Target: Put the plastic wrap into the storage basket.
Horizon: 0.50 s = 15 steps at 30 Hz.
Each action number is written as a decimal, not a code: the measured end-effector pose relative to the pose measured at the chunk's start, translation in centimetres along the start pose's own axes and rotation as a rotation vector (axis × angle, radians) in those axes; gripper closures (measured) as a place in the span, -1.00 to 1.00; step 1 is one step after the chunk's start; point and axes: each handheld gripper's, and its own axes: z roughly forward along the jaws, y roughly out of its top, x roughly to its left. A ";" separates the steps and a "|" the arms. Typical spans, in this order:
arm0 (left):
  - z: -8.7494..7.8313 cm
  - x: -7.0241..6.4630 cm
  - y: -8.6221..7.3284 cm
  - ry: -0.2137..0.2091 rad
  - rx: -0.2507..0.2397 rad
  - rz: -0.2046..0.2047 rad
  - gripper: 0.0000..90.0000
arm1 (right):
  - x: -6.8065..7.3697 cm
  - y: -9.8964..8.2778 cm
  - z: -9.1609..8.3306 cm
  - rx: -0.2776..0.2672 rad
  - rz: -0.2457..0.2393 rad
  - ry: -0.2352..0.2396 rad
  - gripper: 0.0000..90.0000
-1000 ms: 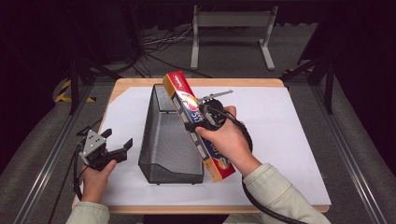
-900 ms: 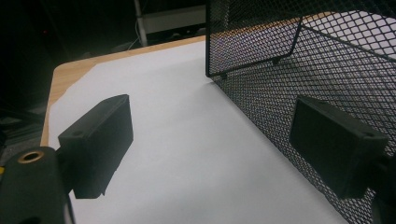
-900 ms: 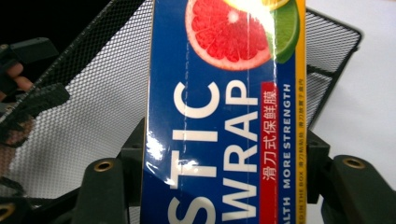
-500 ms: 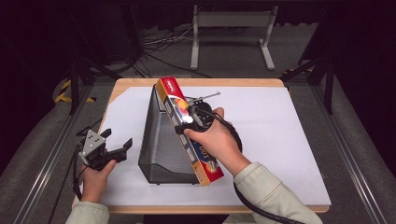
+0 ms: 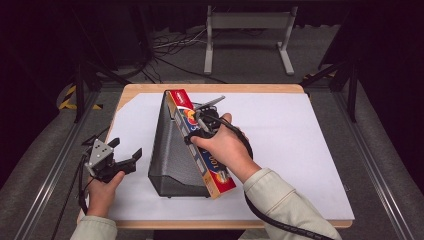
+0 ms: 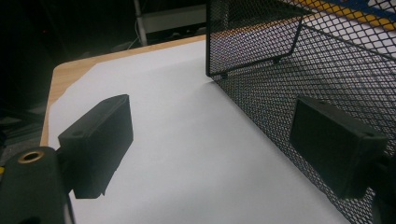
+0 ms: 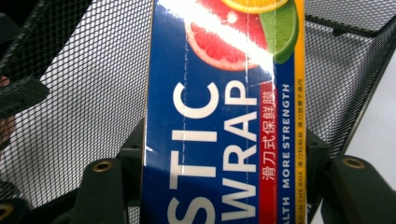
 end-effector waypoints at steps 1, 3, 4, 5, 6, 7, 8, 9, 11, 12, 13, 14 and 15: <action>0.0 0.0 0.0 0.000 -0.001 -0.001 -0.68 | 0.1 0.1 0.3 0.006 -0.001 -0.007 -0.11; 0.0 0.0 0.0 -0.002 -0.002 -0.005 -0.68 | 0.2 0.1 0.6 0.017 0.002 -0.015 -0.11; 0.0 0.1 0.0 -0.002 -0.002 -0.005 -0.68 | 0.3 0.1 0.8 0.028 0.004 -0.019 -0.11; 0.0 0.1 0.0 -0.002 -0.003 -0.006 -0.68 | 0.3 0.2 1.0 0.046 0.008 -0.022 -0.11; 0.0 0.1 0.0 -0.001 -0.002 -0.005 -0.68 | 0.4 0.2 1.2 0.062 0.011 -0.027 -0.11; 0.0 0.1 0.0 -0.001 -0.004 -0.005 -0.68 | 0.4 0.3 1.4 0.075 0.016 -0.031 -0.11; -0.1 0.2 0.0 0.001 -0.005 -0.004 -0.68 | 0.4 0.3 1.7 0.089 0.018 -0.040 -0.11; -0.1 0.2 0.0 0.002 -0.004 -0.005 -0.68 | 0.5 0.4 1.9 0.100 0.019 -0.049 -0.11; -0.1 0.2 0.0 0.006 -0.001 -0.003 -0.68 | 0.5 0.5 2.3 0.123 0.019 -0.062 -0.11; -0.1 0.2 -0.1 0.006 0.000 -0.005 -0.68 | 0.6 0.5 2.4 0.135 0.021 -0.066 -0.11; -0.1 0.2 -0.1 0.006 -0.001 -0.005 -0.68 | 0.6 0.6 2.6 0.147 0.023 -0.070 -0.11; -0.1 0.2 -0.1 0.006 0.001 -0.006 -0.68 | 0.6 0.7 2.8 0.156 0.024 -0.075 -0.11; -0.1 0.2 -0.1 0.007 -0.001 -0.004 -0.68 | 0.6 0.8 3.0 0.165 0.026 -0.081 -0.11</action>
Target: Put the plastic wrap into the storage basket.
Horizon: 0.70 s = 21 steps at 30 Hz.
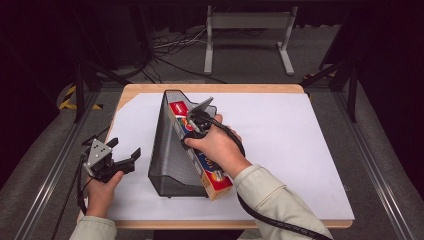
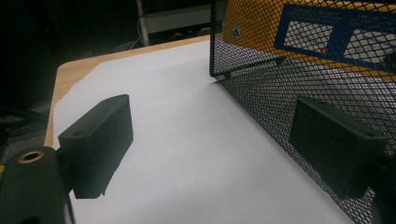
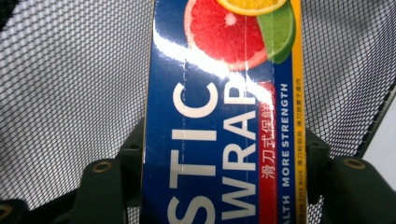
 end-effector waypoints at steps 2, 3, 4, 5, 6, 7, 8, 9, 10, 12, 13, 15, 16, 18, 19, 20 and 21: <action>0.0 0.0 0.0 -0.002 -0.002 0.002 -0.68 | 0.1 0.2 0.3 0.020 0.004 -0.005 -0.12; 0.0 0.0 0.0 -0.002 -0.001 0.001 -0.68 | 0.1 0.2 0.4 0.025 0.004 -0.006 -0.12; 0.0 0.0 0.0 -0.001 0.001 0.002 -0.68 | 0.1 0.3 0.4 0.024 0.008 -0.005 -0.12; 0.0 0.0 0.0 -0.001 0.002 0.001 -0.68 | 0.0 0.3 0.4 0.022 0.009 -0.005 -0.12; 0.0 0.0 0.0 -0.001 0.002 0.001 -0.68 | 0.0 0.3 0.4 0.022 0.009 -0.005 -0.12; 0.0 0.0 0.0 0.000 0.002 0.002 -0.68 | 0.0 0.4 0.4 0.025 0.011 -0.005 -0.12; 0.0 0.0 0.0 0.000 0.002 0.001 -0.68 | 0.0 0.4 0.5 0.027 0.011 -0.002 -0.12; 0.1 0.0 0.0 0.000 0.003 0.001 -0.68 | -0.1 0.4 0.5 0.028 0.009 -0.002 -0.12; 0.1 0.0 0.0 0.001 0.003 0.002 -0.68 | 0.0 0.5 0.5 0.031 0.003 -0.007 -0.12; 0.1 0.0 0.0 -0.001 0.001 0.003 -0.67 | 0.0 0.5 0.5 0.033 -0.002 -0.007 -0.13; 0.1 -0.1 0.0 -0.002 0.002 0.002 -0.68 | -0.1 0.5 0.5 0.033 -0.002 -0.006 -0.13; 0.1 -0.1 0.0 -0.002 0.003 0.002 -0.67 | -0.1 0.5 0.5 0.033 0.005 -0.002 -0.13; 0.1 -0.1 0.0 -0.001 0.004 0.003 -0.68 | -0.1 0.5 0.5 0.034 0.008 0.002 -0.13; 0.1 -0.1 0.0 0.000 0.005 0.005 -0.68 | -0.1 0.5 0.5 0.035 0.007 -0.001 -0.13; 0.1 -0.1 0.0 0.000 0.005 0.006 -0.68 | -0.1 0.5 0.5 0.037 0.009 -0.008 -0.13; 0.1 -0.1 -0.1 -0.002 0.007 0.006 -0.67 | 0.0 0.5 0.5 0.039 0.010 -0.010 -0.13; 0.2 -0.1 -0.1 -0.001 0.006 0.008 -0.67 | 0.1 0.6 0.5 0.041 0.012 -0.021 -0.13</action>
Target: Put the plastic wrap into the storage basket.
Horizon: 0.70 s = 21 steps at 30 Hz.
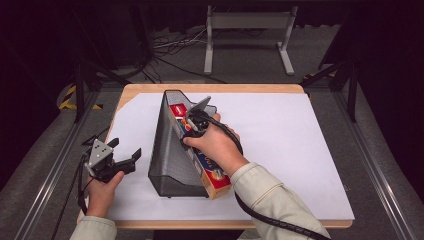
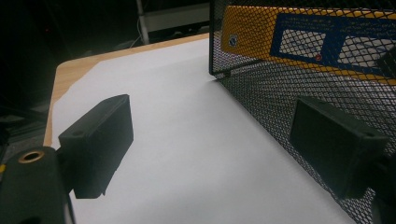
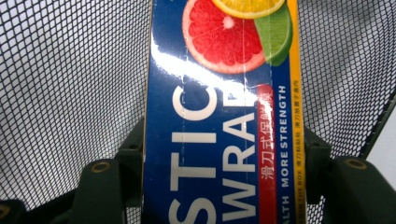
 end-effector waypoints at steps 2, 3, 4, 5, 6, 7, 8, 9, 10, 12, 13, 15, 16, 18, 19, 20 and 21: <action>0.0 0.0 0.0 -0.001 0.001 -0.001 -0.68 | 0.0 0.0 0.0 0.001 0.002 -0.002 -0.14; 0.0 0.0 0.0 0.001 0.000 -0.003 -0.67 | 0.0 0.1 0.0 0.004 0.004 -0.004 -0.15; 0.0 0.1 0.0 0.001 -0.001 -0.003 -0.67 | 0.1 0.1 -0.1 0.005 0.004 -0.008 -0.16; 0.0 0.1 0.0 0.001 -0.002 -0.005 -0.67 | 0.0 0.1 -0.1 0.005 0.004 -0.009 -0.16; 0.0 0.1 0.0 0.000 -0.001 -0.005 -0.67 | 0.0 0.2 -0.1 0.007 0.006 -0.010 -0.16; 0.0 0.1 0.0 0.000 -0.001 -0.004 -0.67 | 0.0 0.2 -0.1 0.010 -0.001 -0.016 -0.13; 0.0 0.0 0.0 0.000 -0.001 -0.004 -0.67 | 0.0 0.2 -0.1 0.010 -0.001 -0.016 -0.13; 0.0 0.0 0.0 -0.001 0.000 -0.003 -0.67 | 0.1 0.1 0.0 0.018 -0.009 -0.027 -0.13; 0.0 0.0 0.0 -0.001 -0.001 -0.002 -0.67 | 0.1 0.1 0.3 0.034 -0.016 -0.043 -0.12; 0.0 0.0 0.0 -0.002 -0.002 -0.002 -0.67 | 0.0 -0.1 1.0 0.055 -0.028 -0.075 -0.12; 0.0 0.1 0.0 -0.001 -0.001 -0.003 -0.67 | -0.2 0.0 1.1 0.030 -0.013 -0.071 -0.12; 0.0 0.1 -0.1 0.001 0.002 -0.005 -0.67 | -0.2 0.0 1.1 0.035 -0.011 -0.064 -0.12; 0.0 0.1 -0.1 -0.001 0.001 -0.004 -0.67 | -0.2 0.1 1.1 0.037 -0.015 -0.067 -0.12; 0.1 0.1 -0.1 -0.001 0.001 -0.004 -0.67 | 0.0 0.1 1.2 0.032 -0.025 -0.077 -0.13; 0.0 0.1 -0.1 -0.001 0.001 -0.005 -0.67 | 0.1 0.2 1.2 0.034 -0.034 -0.077 -0.13; 0.0 0.0 -0.1 0.000 0.001 -0.004 -0.67 | 0.2 0.2 1.2 0.030 -0.044 -0.077 -0.13; 0.0 0.0 -0.1 -0.001 0.000 -0.004 -0.67 | 0.2 0.2 1.2 0.025 -0.057 -0.070 -0.13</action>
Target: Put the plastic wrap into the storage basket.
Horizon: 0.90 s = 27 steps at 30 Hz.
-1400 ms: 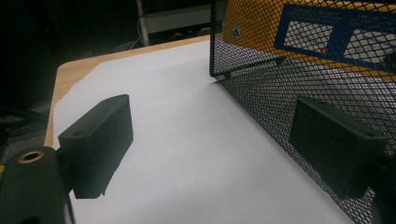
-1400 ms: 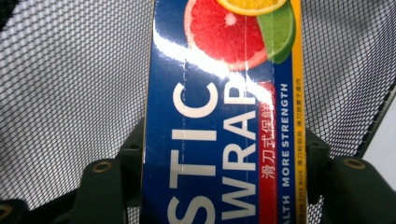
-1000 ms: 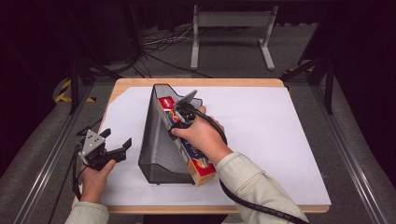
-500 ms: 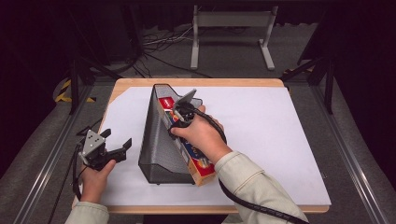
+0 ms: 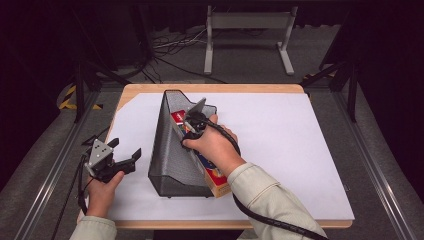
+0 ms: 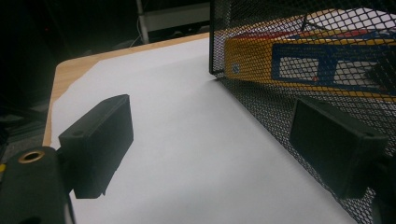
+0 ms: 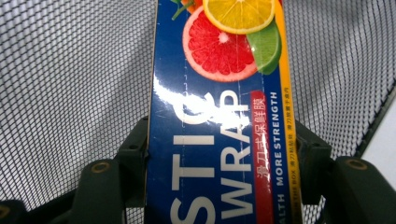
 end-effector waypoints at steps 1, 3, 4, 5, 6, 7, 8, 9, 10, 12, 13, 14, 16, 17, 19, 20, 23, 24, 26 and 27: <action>0.0 0.0 0.0 0.000 0.000 0.000 -0.67 | 0.0 0.0 0.0 -0.004 -0.002 0.005 -0.13; 0.0 0.0 0.0 0.000 0.001 -0.001 -0.67 | -0.2 -0.1 0.0 -0.010 0.001 0.022 -0.15; 0.0 0.0 0.0 0.000 0.001 -0.001 -0.67 | -0.3 -0.1 -0.2 -0.016 0.001 0.035 -0.19; 0.0 0.0 0.0 -0.002 0.005 -0.001 -0.67 | -0.5 -0.2 -0.4 -0.041 -0.006 0.048 -0.25; 0.1 0.0 0.0 -0.001 0.005 -0.001 -0.67 | -0.6 -0.2 -0.6 -0.061 -0.016 0.053 -0.31; 0.1 0.0 0.0 -0.002 0.006 -0.001 -0.67 | -0.7 -0.2 -0.8 -0.063 -0.027 0.063 -0.38; 0.1 0.0 0.0 -0.002 0.006 -0.002 -0.67 | -0.8 -0.2 -1.0 -0.061 -0.048 0.074 -0.47; 0.2 0.0 -0.1 -0.001 0.006 -0.001 -0.67 | -0.9 -0.3 -1.2 -0.072 -0.066 0.080 -0.48; 0.2 0.0 -0.1 -0.002 0.006 0.000 -0.67 | -0.9 -0.3 -1.6 -0.086 -0.067 0.082 -0.48; 0.1 0.0 -0.2 -0.001 0.007 0.000 -0.67 | -1.0 -0.4 -2.4 -0.121 -0.083 0.086 -0.50; 0.0 0.1 -0.2 0.000 0.008 -0.002 -0.67 | -1.1 -0.4 -2.8 -0.142 -0.085 0.093 -0.51; 0.0 0.1 -0.2 0.002 0.009 -0.003 -0.67 | -1.2 -0.5 -3.2 -0.172 -0.093 0.099 -0.51; -0.2 0.2 -0.3 0.005 0.005 -0.006 -0.67 | -1.4 -0.7 -4.0 -0.249 -0.110 0.111 -0.49; -0.3 0.2 -0.3 0.006 0.007 -0.007 -0.67 | -1.5 -0.8 -4.4 -0.288 -0.120 0.121 -0.49; -0.4 0.2 -0.3 0.010 0.006 -0.007 -0.67 | -1.6 -1.0 -4.8 -0.340 -0.144 0.140 -0.50; -0.4 0.3 -0.4 0.011 0.003 -0.013 -0.67 | -1.7 -1.2 -5.4 -0.397 -0.167 0.166 -0.50; -0.4 0.2 -0.3 0.009 0.001 -0.018 -0.67 | -2.0 -1.6 -6.2 -0.486 -0.202 0.196 -0.53; -0.4 0.2 -0.3 0.008 0.001 -0.017 -0.67 | -2.0 -1.7 -6.5 -0.513 -0.216 0.200 -0.54; -0.3 0.2 -0.3 0.006 0.002 -0.016 -0.67 | -2.2 -2.1 -7.2 -0.578 -0.244 0.204 -0.56; -0.2 0.2 -0.3 0.005 0.001 -0.016 -0.68 | -2.3 -2.2 -7.4 -0.597 -0.253 0.205 -0.57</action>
